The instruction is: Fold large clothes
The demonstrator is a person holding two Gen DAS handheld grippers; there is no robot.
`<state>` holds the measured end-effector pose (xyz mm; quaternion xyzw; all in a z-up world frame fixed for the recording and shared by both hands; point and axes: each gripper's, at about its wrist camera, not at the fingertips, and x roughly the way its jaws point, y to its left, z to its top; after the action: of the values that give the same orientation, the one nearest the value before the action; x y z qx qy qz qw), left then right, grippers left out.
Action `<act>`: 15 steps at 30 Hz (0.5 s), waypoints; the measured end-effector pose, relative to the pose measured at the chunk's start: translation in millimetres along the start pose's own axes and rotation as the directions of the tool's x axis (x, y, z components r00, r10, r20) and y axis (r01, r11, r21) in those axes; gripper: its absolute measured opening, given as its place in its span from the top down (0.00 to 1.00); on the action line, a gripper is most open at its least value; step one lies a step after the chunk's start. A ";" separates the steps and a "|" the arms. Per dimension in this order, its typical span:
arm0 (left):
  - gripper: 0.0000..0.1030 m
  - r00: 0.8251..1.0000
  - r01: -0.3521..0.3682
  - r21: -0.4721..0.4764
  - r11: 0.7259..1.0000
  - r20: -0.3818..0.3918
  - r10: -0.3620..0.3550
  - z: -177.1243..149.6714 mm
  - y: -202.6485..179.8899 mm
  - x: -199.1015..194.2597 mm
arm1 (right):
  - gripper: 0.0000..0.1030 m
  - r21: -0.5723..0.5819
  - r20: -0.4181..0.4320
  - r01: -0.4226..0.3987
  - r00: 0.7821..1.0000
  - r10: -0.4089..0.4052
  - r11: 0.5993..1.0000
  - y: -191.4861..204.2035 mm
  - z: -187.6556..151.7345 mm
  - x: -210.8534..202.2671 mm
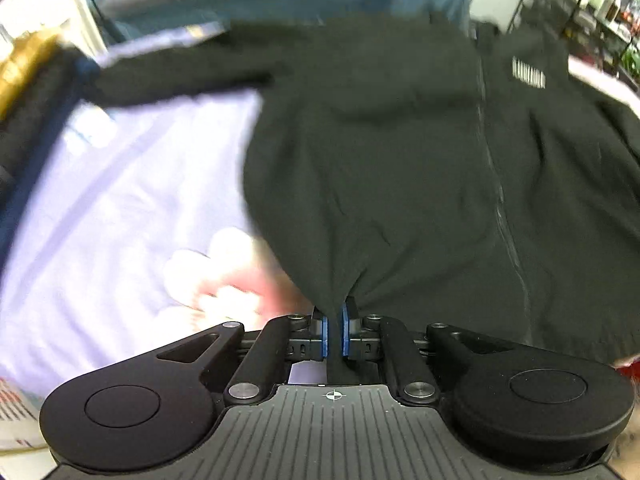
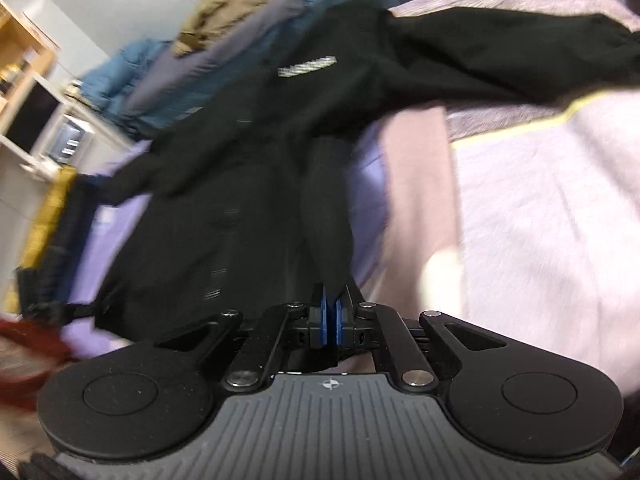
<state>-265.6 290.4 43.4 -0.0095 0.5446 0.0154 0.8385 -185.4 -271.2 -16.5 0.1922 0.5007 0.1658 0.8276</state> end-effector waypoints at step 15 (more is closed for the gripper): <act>0.00 0.953 -0.260 0.094 0.961 -0.132 0.271 -50.8 19.5 31.3 | 0.70 -0.110 -0.125 0.354 0.922 -0.366 0.929 -5.1 -64.3 37.6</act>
<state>-300.0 308.8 -5.7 0.0947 0.6002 0.1067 0.7870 -225.6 -248.3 -75.1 0.0492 0.5781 0.0455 0.8132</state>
